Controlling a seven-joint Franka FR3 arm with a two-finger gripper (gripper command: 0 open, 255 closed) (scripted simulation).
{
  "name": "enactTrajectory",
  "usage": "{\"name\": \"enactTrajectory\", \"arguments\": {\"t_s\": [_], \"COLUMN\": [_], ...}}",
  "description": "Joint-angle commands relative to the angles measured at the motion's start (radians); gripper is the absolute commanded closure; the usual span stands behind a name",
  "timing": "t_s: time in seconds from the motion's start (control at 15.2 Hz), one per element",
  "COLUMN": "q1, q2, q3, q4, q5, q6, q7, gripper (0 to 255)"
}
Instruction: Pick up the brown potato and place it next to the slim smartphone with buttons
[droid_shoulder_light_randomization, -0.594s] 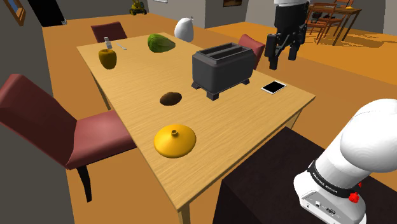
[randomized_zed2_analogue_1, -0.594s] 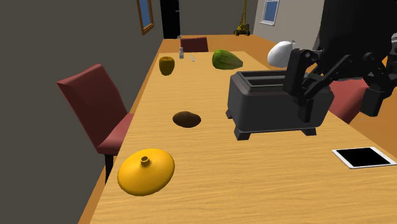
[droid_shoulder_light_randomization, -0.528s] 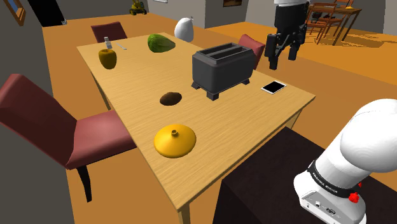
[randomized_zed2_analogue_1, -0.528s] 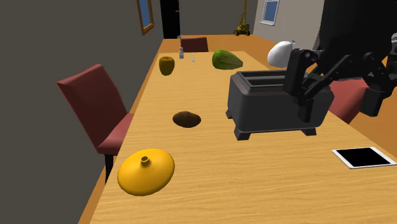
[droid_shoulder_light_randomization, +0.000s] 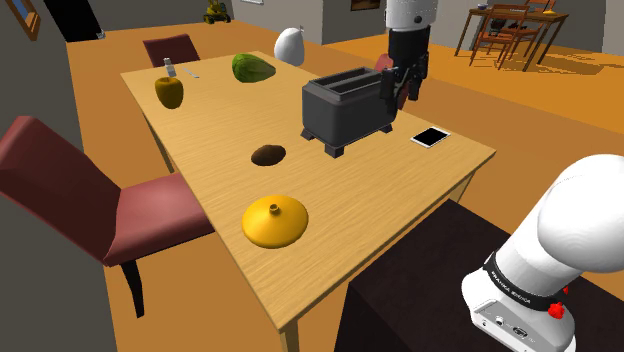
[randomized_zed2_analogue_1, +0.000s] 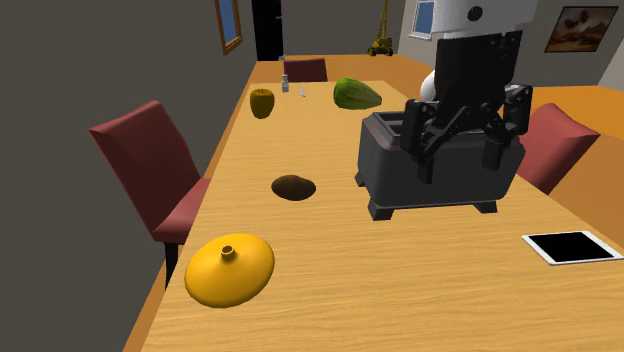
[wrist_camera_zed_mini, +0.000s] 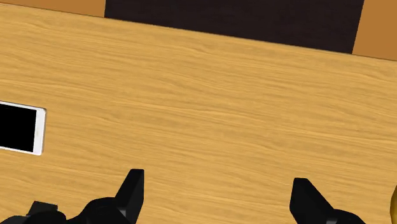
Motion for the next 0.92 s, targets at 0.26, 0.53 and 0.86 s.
{"name": "enactTrajectory", "arguments": {"t_s": [0.26,0.53,0.86], "q1": [0.035,0.056,0.082], "q2": [0.195,0.329,0.494], "q3": [-0.001,0.007,0.025], "q4": [0.075,0.15,0.263], "q5": [-0.01,-0.014,-0.02], "q6": [0.15,0.228,0.303], "q7": [-0.122,-0.197,-0.286], "gripper": [0,0,0]}}
